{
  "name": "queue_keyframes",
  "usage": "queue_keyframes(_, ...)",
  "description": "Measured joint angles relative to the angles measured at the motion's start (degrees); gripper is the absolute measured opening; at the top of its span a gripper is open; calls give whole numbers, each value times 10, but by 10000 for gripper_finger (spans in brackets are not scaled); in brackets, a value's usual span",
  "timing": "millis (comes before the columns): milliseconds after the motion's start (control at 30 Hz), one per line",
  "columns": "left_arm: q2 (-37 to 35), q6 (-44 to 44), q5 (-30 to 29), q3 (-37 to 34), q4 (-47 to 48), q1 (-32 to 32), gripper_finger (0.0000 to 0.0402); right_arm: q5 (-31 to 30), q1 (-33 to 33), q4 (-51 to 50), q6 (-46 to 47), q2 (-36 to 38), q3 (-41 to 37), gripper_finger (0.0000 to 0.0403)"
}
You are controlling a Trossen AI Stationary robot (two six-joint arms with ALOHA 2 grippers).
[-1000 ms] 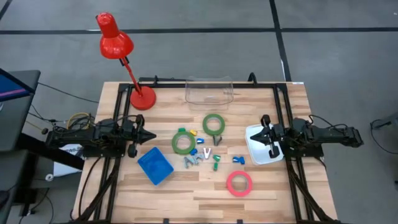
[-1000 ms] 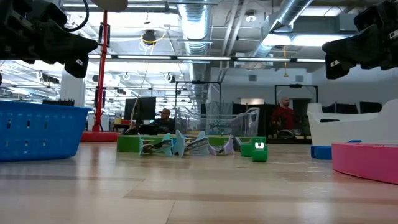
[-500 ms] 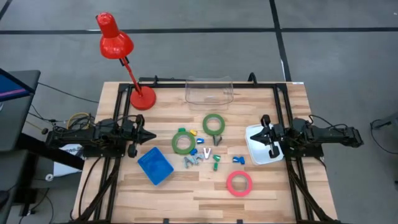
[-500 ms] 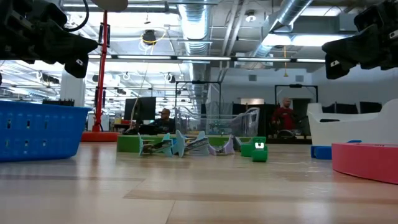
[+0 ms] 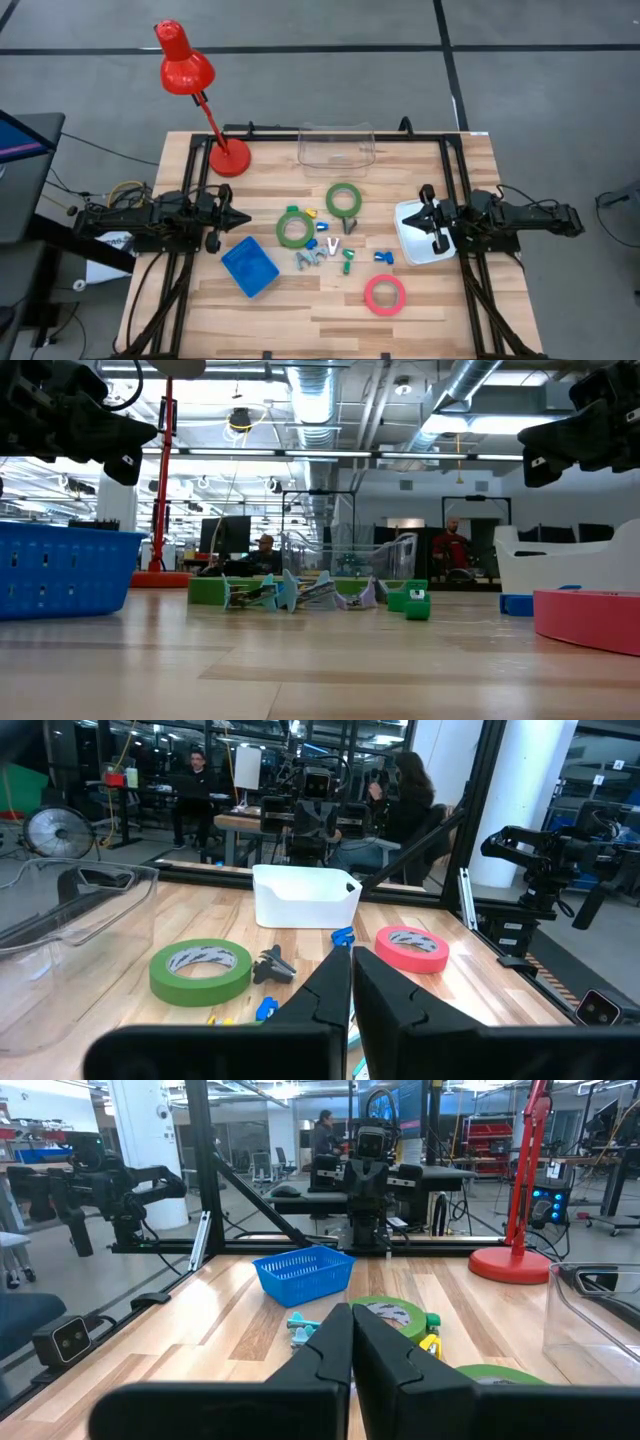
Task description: Pick and place Stapler, Stapler remover, tape
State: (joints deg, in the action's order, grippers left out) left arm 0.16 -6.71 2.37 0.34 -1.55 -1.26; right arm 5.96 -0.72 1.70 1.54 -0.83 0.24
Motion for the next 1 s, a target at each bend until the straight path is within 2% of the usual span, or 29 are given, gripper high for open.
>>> queue_keyframes(833,0,0,0,0,0,0,8,-16,1,0,-3,0,0,0)
queue_keyframes(1000,0,0,0,0,0,0,8,-17,1,43,-15,0,0,0)
